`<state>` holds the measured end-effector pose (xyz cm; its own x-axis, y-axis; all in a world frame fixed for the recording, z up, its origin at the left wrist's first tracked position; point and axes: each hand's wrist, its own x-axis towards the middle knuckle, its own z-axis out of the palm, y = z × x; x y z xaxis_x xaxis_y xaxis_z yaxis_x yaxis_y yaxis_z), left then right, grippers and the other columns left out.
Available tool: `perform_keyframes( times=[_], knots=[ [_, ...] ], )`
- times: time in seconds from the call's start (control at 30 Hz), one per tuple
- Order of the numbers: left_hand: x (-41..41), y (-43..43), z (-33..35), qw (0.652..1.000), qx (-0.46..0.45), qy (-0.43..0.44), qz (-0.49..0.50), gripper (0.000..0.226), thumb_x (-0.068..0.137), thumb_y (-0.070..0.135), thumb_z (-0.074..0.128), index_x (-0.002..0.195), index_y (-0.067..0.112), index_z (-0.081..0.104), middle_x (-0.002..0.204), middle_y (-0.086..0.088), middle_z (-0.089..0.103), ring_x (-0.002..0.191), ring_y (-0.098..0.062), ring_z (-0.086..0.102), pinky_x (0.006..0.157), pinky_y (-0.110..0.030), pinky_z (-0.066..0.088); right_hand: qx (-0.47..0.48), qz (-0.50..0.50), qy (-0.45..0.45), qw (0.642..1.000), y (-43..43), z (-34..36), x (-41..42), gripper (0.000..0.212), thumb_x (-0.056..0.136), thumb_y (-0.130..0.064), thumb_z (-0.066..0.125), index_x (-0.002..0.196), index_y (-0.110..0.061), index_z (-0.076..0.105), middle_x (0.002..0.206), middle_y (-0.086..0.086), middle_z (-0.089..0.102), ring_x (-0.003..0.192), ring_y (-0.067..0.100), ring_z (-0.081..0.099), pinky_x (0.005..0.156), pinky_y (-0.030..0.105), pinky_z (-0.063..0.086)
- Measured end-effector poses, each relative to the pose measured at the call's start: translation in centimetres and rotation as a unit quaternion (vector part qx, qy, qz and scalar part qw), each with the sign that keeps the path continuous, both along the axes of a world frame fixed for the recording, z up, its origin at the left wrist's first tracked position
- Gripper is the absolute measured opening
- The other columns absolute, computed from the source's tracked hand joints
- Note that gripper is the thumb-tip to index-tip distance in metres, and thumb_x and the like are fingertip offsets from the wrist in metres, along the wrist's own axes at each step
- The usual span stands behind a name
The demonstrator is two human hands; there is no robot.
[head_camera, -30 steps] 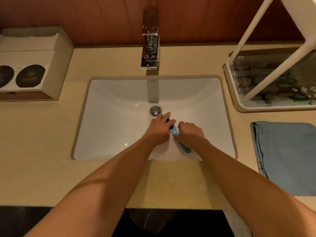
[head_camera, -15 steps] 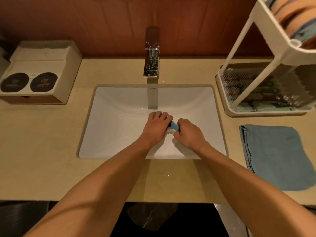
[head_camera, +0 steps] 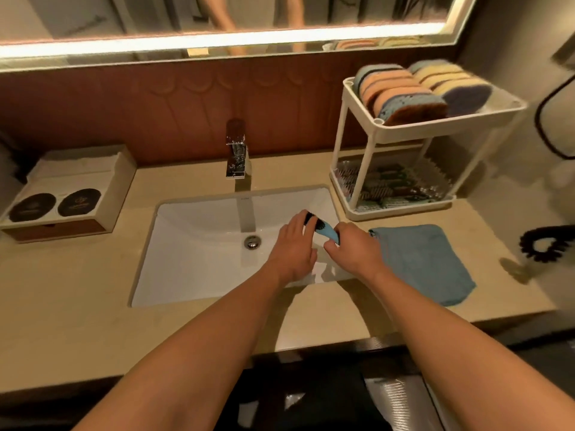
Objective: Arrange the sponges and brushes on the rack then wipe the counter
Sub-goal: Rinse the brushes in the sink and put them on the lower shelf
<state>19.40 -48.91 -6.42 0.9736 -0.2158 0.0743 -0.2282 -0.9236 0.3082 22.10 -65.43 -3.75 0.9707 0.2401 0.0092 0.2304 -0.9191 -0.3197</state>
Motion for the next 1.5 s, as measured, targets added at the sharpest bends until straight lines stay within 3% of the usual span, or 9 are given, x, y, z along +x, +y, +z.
perform_keyframes(
  times=[0.3,0.57,0.87,1.0,1.1,1.23,1.33,1.4,1.5],
  knots=[
    [0.7,-7.0,3.9,0.994,0.012,0.0,-0.113,0.065,0.1,0.03,0.05,0.157,0.016,0.023,0.164,-0.01,0.02,0.145,-0.029,0.03,0.119,-0.039,0.027,0.015,-0.101,-0.039,0.994,-8.3,3.4,-1.8,0.021,0.093,-0.037,0.054,0.102,-0.019,0.059,0.09,0.0,0.06,0.073,0.018,0.057,0.064,0.037,0.053],
    [3.6,-12.7,5.1,0.984,-0.01,0.016,-0.177,0.068,0.093,0.045,0.061,0.151,0.024,0.033,0.157,-0.003,0.032,0.139,-0.023,0.036,0.117,-0.044,0.035,0.02,-0.188,-0.054,0.98,-12.8,3.3,-0.5,0.026,0.095,-0.034,0.051,0.105,-0.014,0.062,0.095,0.005,0.063,0.082,0.023,0.059,0.065,0.034,0.044],
    [9.7,-15.5,5.4,0.98,0.053,0.076,-0.175,0.078,0.097,0.034,0.06,0.16,0.028,0.014,0.169,-0.001,0.008,0.155,-0.023,0.006,0.125,-0.046,0.01,0.082,-0.233,-0.068,0.967,-14.5,2.1,5.5,0.032,0.096,-0.034,0.051,0.114,-0.011,0.064,0.108,0.009,0.067,0.092,0.026,0.064,0.071,0.035,0.05],
    [13.2,-16.3,6.1,0.98,0.083,0.113,-0.143,0.083,0.094,0.032,0.061,0.16,0.028,0.011,0.164,-0.003,0.022,0.147,-0.027,0.028,0.121,-0.046,0.022,0.12,-0.249,-0.07,0.959,-14.3,1.2,9.2,0.028,0.098,-0.027,0.051,0.111,-0.005,0.063,0.105,0.013,0.066,0.092,0.028,0.065,0.07,0.032,0.046],
    [16.0,-17.1,6.5,0.981,0.024,0.159,-0.105,0.064,0.091,0.032,0.064,0.147,0.032,0.034,0.138,-0.004,0.053,0.126,-0.026,0.052,0.108,-0.042,0.041,0.12,-0.265,-0.059,0.955,-14.6,0.5,11.7,0.025,0.099,-0.024,0.051,0.106,-0.005,0.064,0.1,0.013,0.067,0.09,0.029,0.067,0.065,0.029,0.04],
    [19.6,-19.4,5.4,0.971,-0.011,0.218,-0.097,0.018,0.095,0.018,0.056,0.109,0.029,0.054,0.108,-0.002,0.061,0.108,-0.025,0.06,0.091,-0.034,0.045,0.113,-0.281,-0.043,0.952,-15.5,0.1,15.1,0.023,0.098,-0.02,0.052,0.105,-0.004,0.066,0.101,0.014,0.065,0.092,0.031,0.066,0.067,0.033,0.048],
    [21.7,-20.6,4.3,0.98,0.023,0.174,-0.098,0.041,0.093,0.016,0.06,0.134,0.018,0.052,0.135,-0.012,0.055,0.131,-0.033,0.049,0.107,-0.04,0.038,0.056,-0.273,0.003,0.961,-16.0,0.1,17.3,0.024,0.099,-0.013,0.052,0.113,-0.001,0.067,0.114,0.017,0.063,0.102,0.033,0.063,0.084,0.039,0.054],
    [22.6,-21.0,3.6,0.988,0.044,0.093,-0.118,0.073,0.09,0.024,0.064,0.155,0.018,0.03,0.16,-0.01,0.031,0.149,-0.03,0.024,0.122,-0.047,0.02,0.07,-0.265,0.032,0.961,-16.5,-0.5,18.5,0.028,0.1,-0.008,0.045,0.12,0.002,0.062,0.123,0.02,0.06,0.113,0.035,0.058,0.09,0.039,0.048],
    [24.0,-21.4,2.5,0.988,0.057,0.058,-0.128,0.079,0.093,0.032,0.06,0.16,0.024,0.018,0.167,-0.004,0.019,0.153,-0.025,0.013,0.124,-0.05,0.012,0.097,-0.274,0.06,0.955,-17.4,-1.1,19.8,0.035,0.101,-0.009,0.038,0.129,0.002,0.056,0.131,0.02,0.056,0.122,0.036,0.053,0.089,0.035,0.041]
  ],
)
